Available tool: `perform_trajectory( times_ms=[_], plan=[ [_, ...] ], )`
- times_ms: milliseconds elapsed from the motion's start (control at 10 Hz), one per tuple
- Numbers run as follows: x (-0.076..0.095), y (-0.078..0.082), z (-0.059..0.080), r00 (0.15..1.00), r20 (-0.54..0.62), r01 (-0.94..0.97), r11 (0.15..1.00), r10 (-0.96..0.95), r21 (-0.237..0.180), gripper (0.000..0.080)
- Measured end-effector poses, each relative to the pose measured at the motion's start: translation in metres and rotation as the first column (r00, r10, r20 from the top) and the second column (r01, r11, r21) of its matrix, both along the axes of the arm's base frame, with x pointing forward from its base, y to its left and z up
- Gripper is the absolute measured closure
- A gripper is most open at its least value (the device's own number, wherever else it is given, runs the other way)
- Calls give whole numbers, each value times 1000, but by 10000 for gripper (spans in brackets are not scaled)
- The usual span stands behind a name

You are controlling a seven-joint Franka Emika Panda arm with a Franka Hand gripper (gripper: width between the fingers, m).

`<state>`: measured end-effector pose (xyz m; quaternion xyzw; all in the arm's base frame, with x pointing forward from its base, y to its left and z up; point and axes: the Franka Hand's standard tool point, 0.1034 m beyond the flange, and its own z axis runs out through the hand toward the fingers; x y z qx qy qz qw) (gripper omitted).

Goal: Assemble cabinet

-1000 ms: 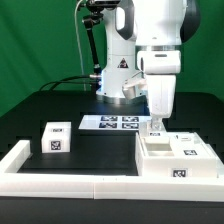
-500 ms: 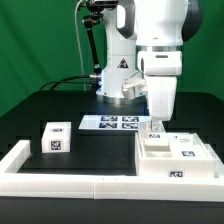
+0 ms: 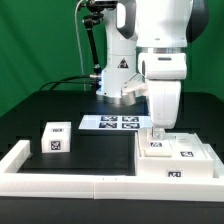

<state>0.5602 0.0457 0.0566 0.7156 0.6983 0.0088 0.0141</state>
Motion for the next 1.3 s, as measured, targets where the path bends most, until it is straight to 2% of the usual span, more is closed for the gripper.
perform_trajectory(
  times_ms=[400,600,700,800,1300],
  plan=[
    [1,0,-1,1000,1,2,1000,-2,2,729],
    [14,-2,0,1000,4,2,1000,-2,2,729],
    [27,-3,1,1000,8,1,1000,-1,1,729],
    [31,-5,-1,1000,-14,-4,1000,4,-5,729],
    [31,-5,-1,996,-84,-22,1000,20,-22,729]
  ],
)
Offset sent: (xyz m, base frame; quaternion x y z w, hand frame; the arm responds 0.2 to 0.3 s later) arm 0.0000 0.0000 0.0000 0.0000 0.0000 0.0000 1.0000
